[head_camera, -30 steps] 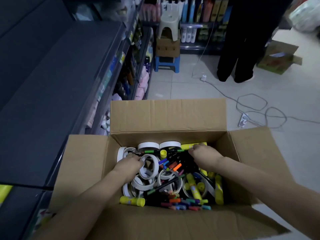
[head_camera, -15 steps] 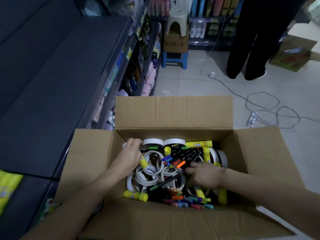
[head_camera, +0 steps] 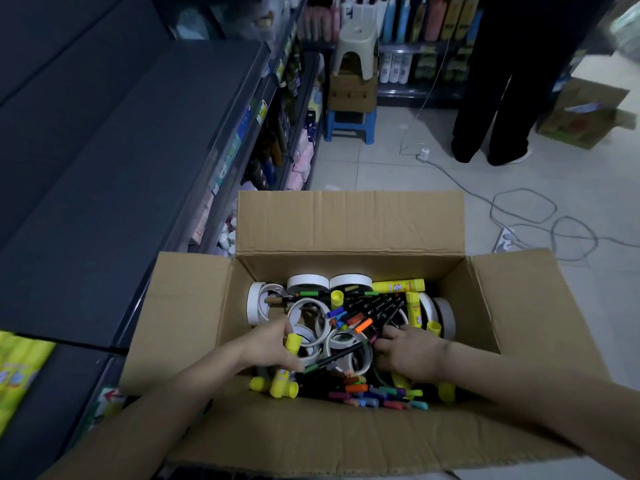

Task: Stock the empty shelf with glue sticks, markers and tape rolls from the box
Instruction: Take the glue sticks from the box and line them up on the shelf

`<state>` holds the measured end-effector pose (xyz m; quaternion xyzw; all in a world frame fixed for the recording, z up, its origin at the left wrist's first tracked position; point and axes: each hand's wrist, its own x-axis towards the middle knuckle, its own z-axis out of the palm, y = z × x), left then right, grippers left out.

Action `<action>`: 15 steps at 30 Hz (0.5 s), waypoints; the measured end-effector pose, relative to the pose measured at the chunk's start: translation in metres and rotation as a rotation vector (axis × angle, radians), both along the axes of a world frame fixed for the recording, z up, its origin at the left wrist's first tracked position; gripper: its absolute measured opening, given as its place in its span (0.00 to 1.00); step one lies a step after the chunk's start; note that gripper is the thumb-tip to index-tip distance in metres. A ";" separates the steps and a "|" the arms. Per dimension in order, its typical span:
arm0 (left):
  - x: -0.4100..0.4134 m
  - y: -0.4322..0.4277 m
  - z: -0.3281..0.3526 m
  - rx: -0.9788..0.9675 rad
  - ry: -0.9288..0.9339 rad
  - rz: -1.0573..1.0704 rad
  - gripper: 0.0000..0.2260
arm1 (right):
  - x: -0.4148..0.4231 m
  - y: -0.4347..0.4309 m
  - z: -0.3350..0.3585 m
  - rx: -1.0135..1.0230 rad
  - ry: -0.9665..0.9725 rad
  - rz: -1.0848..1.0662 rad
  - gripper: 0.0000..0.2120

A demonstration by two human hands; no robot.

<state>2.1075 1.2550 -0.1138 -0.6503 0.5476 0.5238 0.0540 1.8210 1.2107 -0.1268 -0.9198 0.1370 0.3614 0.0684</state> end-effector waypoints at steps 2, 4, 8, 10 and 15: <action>-0.003 0.004 -0.005 0.071 0.094 0.020 0.14 | 0.001 0.000 -0.004 -0.031 -0.032 0.035 0.18; -0.007 0.007 -0.003 0.099 0.191 0.029 0.06 | -0.002 -0.002 -0.007 -0.040 -0.101 0.073 0.18; -0.005 0.011 -0.004 0.121 0.215 0.020 0.07 | -0.016 -0.013 -0.001 -0.075 -0.267 0.017 0.11; -0.003 0.013 -0.005 0.084 0.122 -0.118 0.08 | -0.024 -0.018 0.006 -0.079 -0.270 -0.029 0.12; 0.000 0.015 -0.012 -0.011 -0.200 -0.597 0.04 | -0.043 -0.035 0.023 -0.026 -0.184 -0.231 0.14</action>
